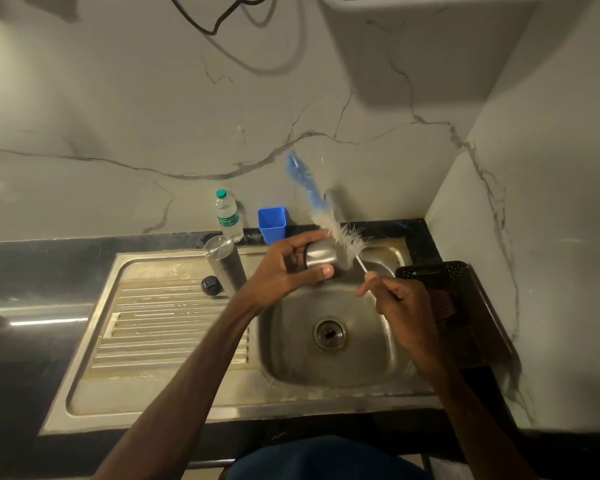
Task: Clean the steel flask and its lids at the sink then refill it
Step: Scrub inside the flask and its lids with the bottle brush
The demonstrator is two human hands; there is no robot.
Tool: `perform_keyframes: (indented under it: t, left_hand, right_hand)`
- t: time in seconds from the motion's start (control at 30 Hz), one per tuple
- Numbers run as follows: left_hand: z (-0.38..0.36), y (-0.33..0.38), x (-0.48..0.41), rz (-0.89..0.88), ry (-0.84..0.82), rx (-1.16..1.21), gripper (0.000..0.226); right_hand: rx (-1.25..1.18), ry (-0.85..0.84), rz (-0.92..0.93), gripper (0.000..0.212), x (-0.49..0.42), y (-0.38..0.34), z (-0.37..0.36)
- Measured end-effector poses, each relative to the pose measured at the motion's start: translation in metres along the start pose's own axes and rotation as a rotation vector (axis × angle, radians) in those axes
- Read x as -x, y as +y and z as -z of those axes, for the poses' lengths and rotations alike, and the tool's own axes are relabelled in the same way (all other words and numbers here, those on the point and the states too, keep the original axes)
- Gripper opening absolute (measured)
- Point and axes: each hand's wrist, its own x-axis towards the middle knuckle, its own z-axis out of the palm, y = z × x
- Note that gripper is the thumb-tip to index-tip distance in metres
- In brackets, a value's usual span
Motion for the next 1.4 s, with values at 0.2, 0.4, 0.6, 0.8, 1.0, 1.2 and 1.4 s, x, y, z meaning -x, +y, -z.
perform_keyframes:
  t: [0.2,0.4,0.6,0.8,1.0,1.2,1.4]
  left_hand:
    - [0.017,0.000,-0.004,0.018,-0.012,0.291,0.062]
    - [0.007,-0.004,-0.006,0.053,-0.123,0.333,0.082]
    - [0.017,-0.004,-0.014,0.012,0.000,0.512,0.074]
    - [-0.003,-0.018,-0.013,0.019,0.091,0.476,0.070]
    - [0.006,-0.015,-0.015,0.047,0.339,0.522,0.069]
    - [0.003,-0.021,-0.001,0.077,0.289,0.472,0.068]
    - [0.045,-0.019,-0.002,0.061,0.446,0.482,0.061]
  right_hand:
    - [-0.097,-0.051,-0.071,0.036,0.012,0.012,0.008]
    - [-0.175,-0.131,-0.102,0.040,-0.006,-0.004,0.004]
    - [-0.281,-0.184,-0.201,0.042,0.008,0.011,0.005]
    - [-0.251,-0.127,-0.176,0.037,-0.006,-0.006,-0.006]
    - [-0.254,-0.121,-0.134,0.034,0.003,-0.010,-0.019]
    - [-0.219,-0.104,-0.141,0.034,-0.017,-0.026,-0.034]
    - [-0.201,-0.173,-0.140,0.034,-0.011,-0.025,-0.048]
